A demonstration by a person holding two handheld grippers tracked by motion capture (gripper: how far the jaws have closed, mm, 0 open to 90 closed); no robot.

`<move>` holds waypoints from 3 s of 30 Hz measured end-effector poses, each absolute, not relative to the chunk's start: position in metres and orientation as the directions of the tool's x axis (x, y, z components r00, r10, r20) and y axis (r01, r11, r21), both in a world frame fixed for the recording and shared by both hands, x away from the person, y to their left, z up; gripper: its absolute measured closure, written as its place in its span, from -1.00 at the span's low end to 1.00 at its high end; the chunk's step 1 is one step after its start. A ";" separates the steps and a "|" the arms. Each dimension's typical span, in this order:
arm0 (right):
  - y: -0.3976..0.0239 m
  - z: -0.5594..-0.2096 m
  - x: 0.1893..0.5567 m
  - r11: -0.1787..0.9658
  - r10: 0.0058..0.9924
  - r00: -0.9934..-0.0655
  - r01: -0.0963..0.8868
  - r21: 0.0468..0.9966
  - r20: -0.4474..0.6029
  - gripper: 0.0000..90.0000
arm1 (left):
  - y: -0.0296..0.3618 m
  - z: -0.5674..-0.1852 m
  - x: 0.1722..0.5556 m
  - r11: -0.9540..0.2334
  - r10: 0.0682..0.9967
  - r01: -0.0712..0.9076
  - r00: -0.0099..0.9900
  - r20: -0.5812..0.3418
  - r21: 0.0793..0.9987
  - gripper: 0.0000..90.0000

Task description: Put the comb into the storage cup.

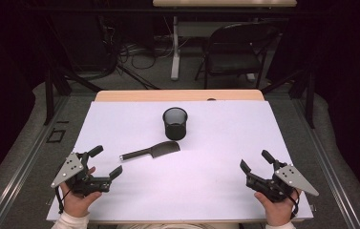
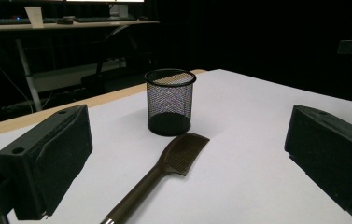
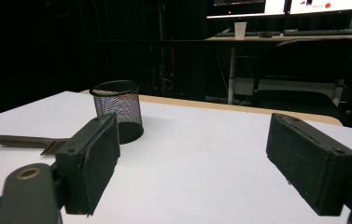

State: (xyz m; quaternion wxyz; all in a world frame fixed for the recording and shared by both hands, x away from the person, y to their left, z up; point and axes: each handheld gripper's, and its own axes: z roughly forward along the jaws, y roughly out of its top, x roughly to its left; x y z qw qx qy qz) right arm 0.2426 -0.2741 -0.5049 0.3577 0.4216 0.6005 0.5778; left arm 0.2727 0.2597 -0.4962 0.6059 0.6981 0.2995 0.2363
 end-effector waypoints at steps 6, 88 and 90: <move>-0.276 -0.506 0.242 -0.020 0.919 -0.390 0.099 0.995 0.058 -0.59 | 0.258 -0.497 0.274 -0.099 0.703 0.143 0.711 -0.032 0.985 -0.94; -0.274 -0.516 0.250 0.008 0.908 -0.413 0.177 0.984 0.067 -0.55 | 0.167 -0.528 0.440 -0.376 0.808 0.662 0.577 -0.122 0.648 1.00; -0.274 -0.516 0.250 0.005 0.908 -0.412 0.177 0.984 0.070 -0.55 | 0.166 -0.531 0.441 -0.379 0.811 0.672 0.572 -0.121 0.637 1.00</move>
